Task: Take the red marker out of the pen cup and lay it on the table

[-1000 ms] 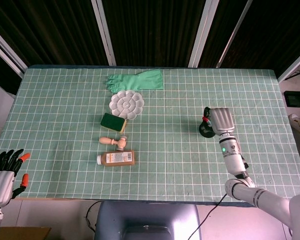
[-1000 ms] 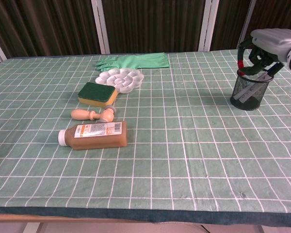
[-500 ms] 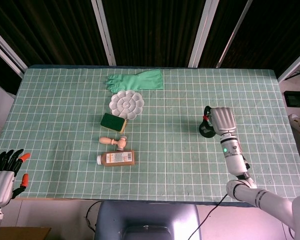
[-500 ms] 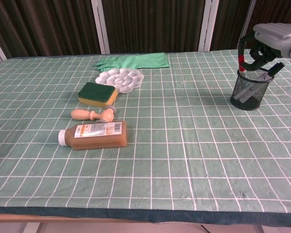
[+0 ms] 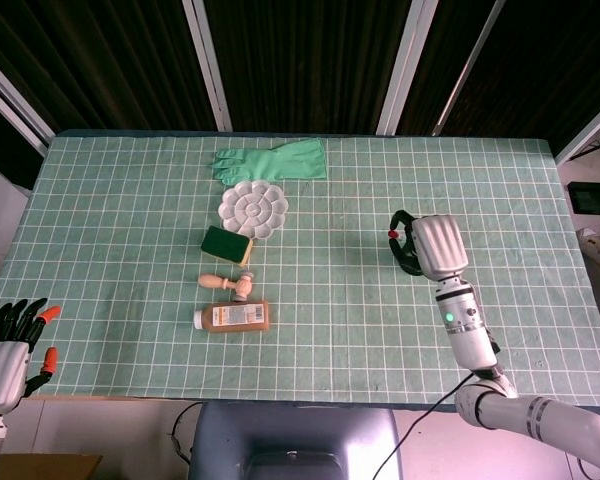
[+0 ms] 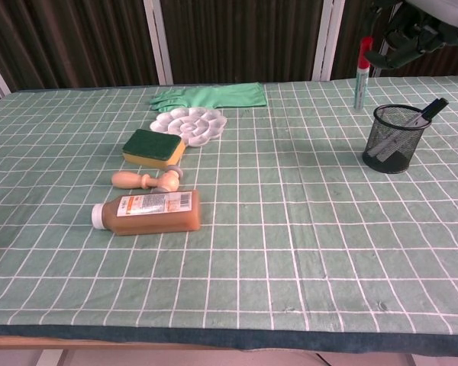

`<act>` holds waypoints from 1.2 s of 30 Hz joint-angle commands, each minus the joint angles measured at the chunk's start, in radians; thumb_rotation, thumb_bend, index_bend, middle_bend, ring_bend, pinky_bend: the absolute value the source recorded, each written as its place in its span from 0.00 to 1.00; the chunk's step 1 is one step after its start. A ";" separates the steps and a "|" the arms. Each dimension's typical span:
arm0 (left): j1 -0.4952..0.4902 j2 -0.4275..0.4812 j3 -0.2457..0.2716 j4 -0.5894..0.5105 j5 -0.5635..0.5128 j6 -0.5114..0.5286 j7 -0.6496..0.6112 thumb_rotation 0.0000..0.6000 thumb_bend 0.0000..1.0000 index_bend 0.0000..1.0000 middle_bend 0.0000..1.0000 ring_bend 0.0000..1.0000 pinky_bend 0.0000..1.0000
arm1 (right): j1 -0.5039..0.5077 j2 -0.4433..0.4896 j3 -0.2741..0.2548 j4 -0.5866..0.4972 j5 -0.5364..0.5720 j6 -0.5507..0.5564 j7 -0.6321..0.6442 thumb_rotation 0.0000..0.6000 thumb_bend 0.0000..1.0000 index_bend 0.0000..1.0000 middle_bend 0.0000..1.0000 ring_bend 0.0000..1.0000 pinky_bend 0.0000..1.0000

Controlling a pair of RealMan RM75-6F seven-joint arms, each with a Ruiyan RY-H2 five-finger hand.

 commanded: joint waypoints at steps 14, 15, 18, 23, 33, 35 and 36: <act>-0.005 0.001 -0.002 0.001 -0.005 -0.009 -0.006 1.00 0.51 0.21 0.10 0.02 0.06 | 0.029 0.007 -0.153 -0.064 -0.052 -0.143 -0.241 1.00 0.81 0.79 1.00 1.00 0.96; -0.005 0.001 -0.002 0.001 -0.005 -0.010 -0.006 1.00 0.51 0.21 0.10 0.02 0.06 | 0.033 0.002 -0.158 -0.058 -0.048 -0.151 -0.261 1.00 0.81 0.80 1.00 1.00 0.97; -0.005 0.002 -0.001 -0.001 -0.007 -0.012 -0.006 1.00 0.51 0.21 0.10 0.02 0.06 | 0.045 -0.011 -0.172 -0.039 -0.028 -0.175 -0.331 1.00 0.81 0.80 1.00 1.00 0.96; -0.004 0.003 -0.001 -0.003 -0.007 -0.011 -0.004 1.00 0.51 0.21 0.10 0.01 0.06 | 0.059 -0.047 -0.188 0.005 0.019 -0.199 -0.431 1.00 0.81 0.81 1.00 1.00 0.97; -0.003 0.003 0.000 -0.004 -0.007 -0.010 -0.003 1.00 0.51 0.21 0.10 0.02 0.06 | 0.066 -0.144 -0.201 0.165 0.040 -0.237 -0.396 1.00 0.72 0.68 1.00 1.00 0.96; -0.003 0.003 0.000 -0.004 -0.006 -0.009 -0.003 1.00 0.51 0.21 0.10 0.02 0.06 | 0.065 -0.155 -0.201 0.189 0.039 -0.244 -0.377 1.00 0.64 0.63 1.00 1.00 0.97; -0.003 0.003 0.000 -0.004 -0.006 -0.009 -0.003 1.00 0.51 0.21 0.10 0.02 0.06 | 0.065 -0.159 -0.201 0.197 0.038 -0.245 -0.371 1.00 0.62 0.60 1.00 1.00 0.97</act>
